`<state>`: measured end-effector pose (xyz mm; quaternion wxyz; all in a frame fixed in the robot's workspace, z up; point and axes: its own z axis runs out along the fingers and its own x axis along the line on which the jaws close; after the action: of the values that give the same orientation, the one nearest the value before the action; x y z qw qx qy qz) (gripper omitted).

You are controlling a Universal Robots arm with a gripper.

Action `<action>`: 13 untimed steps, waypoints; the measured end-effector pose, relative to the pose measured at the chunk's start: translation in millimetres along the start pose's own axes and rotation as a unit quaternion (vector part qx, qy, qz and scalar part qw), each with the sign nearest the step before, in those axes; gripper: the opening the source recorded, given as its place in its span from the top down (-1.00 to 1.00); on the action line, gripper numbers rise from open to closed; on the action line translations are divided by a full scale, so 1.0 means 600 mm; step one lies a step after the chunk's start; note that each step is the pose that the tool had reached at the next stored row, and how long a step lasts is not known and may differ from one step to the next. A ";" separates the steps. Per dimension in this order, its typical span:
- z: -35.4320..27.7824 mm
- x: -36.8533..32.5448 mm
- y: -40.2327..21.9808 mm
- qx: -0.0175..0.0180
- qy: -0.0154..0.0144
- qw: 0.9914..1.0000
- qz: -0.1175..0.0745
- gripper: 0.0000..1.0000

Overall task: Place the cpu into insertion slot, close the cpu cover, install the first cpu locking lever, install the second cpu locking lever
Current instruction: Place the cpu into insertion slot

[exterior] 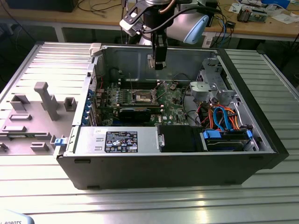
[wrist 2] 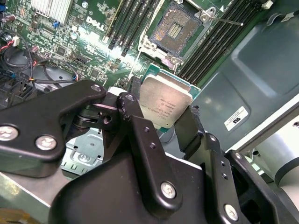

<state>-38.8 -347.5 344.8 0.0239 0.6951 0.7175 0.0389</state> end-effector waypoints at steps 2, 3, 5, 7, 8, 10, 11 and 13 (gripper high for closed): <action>0.001 0.000 0.000 0.000 0.000 1.000 0.000 -0.08; 0.002 0.000 0.000 0.000 0.000 1.000 0.000 -0.08; 0.004 0.000 -0.001 0.000 0.000 1.000 0.000 -0.08; 0.007 0.000 -0.003 0.000 0.000 1.000 0.000 -0.08; 0.007 0.000 -0.003 0.000 0.000 1.000 0.000 -0.08; 0.008 0.000 -0.004 0.000 0.000 1.000 0.000 -0.08; 0.008 0.000 -0.004 0.000 0.000 1.000 0.000 -0.08; 0.008 0.000 -0.004 0.000 0.000 1.000 0.000 -0.08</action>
<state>-40.7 -347.4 339.7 0.0239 0.6950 0.7175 0.0390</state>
